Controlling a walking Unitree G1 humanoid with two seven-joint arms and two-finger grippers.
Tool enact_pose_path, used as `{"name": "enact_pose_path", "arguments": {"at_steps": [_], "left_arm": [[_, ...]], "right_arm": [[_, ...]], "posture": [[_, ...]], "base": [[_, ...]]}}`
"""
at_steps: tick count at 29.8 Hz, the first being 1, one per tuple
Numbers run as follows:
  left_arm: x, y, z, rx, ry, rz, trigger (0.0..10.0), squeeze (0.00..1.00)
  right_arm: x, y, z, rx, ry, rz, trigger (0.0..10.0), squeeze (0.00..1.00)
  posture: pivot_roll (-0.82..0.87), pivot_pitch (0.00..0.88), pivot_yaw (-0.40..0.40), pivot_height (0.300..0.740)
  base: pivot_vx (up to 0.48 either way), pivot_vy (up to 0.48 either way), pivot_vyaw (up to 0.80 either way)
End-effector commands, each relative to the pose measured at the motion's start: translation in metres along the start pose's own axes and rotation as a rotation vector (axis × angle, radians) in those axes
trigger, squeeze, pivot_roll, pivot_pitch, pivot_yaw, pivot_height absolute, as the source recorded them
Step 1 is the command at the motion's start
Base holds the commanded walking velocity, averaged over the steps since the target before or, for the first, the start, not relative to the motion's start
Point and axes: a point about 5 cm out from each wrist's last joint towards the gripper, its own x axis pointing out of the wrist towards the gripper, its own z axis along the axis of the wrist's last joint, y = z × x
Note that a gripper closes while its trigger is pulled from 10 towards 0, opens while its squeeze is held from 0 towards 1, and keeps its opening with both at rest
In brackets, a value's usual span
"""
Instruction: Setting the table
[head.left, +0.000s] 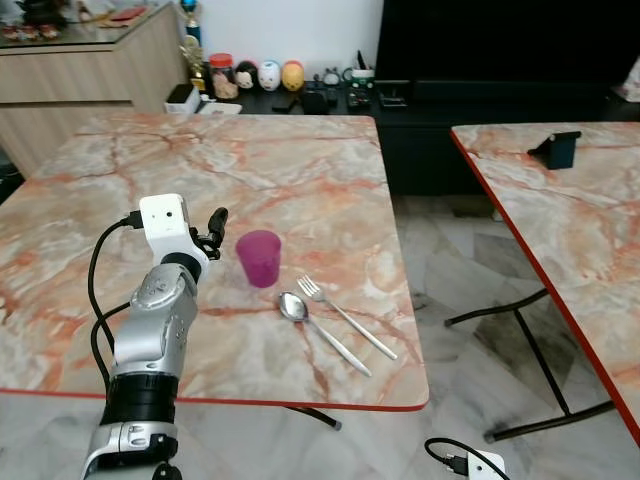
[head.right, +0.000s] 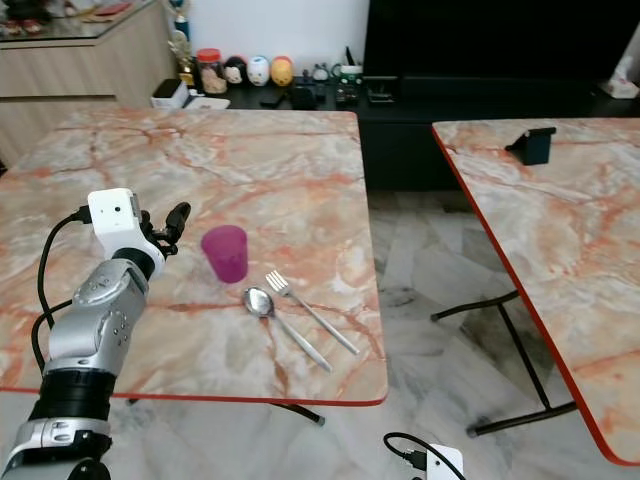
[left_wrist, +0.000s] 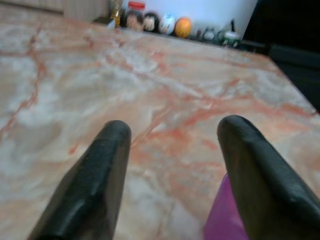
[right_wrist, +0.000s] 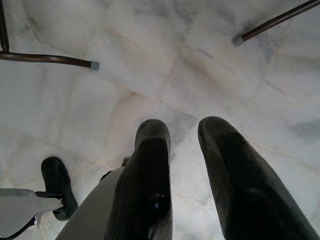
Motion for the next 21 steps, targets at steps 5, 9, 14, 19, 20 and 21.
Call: {"name": "enact_pose_path", "arguments": {"at_steps": [5,9,14,19,20,21], "left_arm": [[0.004,-0.006,-0.009,-0.094,0.105,-0.009,10.0,1.00],[0.004,-0.011,-0.011,-0.095,0.145,-0.050,10.0,0.00],[0.004,-0.015,-0.012,-0.092,0.168,-0.067,10.0,0.00],[0.004,-0.022,-0.014,-0.085,0.172,-0.085,10.0,0.00],[0.004,-0.023,-0.014,-0.087,0.174,-0.087,10.0,0.00],[0.005,-0.024,-0.015,-0.083,0.175,-0.091,10.0,0.00]], "right_arm": [[0.000,0.000,0.000,-0.007,0.000,0.002,10.0,0.00],[0.000,0.000,0.000,-0.004,0.000,0.002,10.0,0.00],[0.000,0.000,0.001,-0.002,-0.001,0.003,10.0,0.00],[0.000,0.000,0.001,0.000,-0.001,0.006,10.0,0.00],[0.000,0.000,0.001,0.001,-0.002,0.005,10.0,0.00],[0.000,0.001,0.001,0.001,-0.002,0.005,10.0,0.00]], "posture": [[0.07,0.000,0.004,0.740],[0.07,0.000,0.004,0.740],[0.07,0.000,0.007,0.740],[0.07,0.000,0.008,0.740],[0.06,0.000,0.009,0.740],[0.06,0.000,0.010,0.740]], "base": [[0.000,0.000,0.00],[0.000,0.000,0.00],[0.000,0.000,0.00],[0.000,0.000,0.00],[0.000,0.000,0.00],[0.000,0.000,0.00]]}}
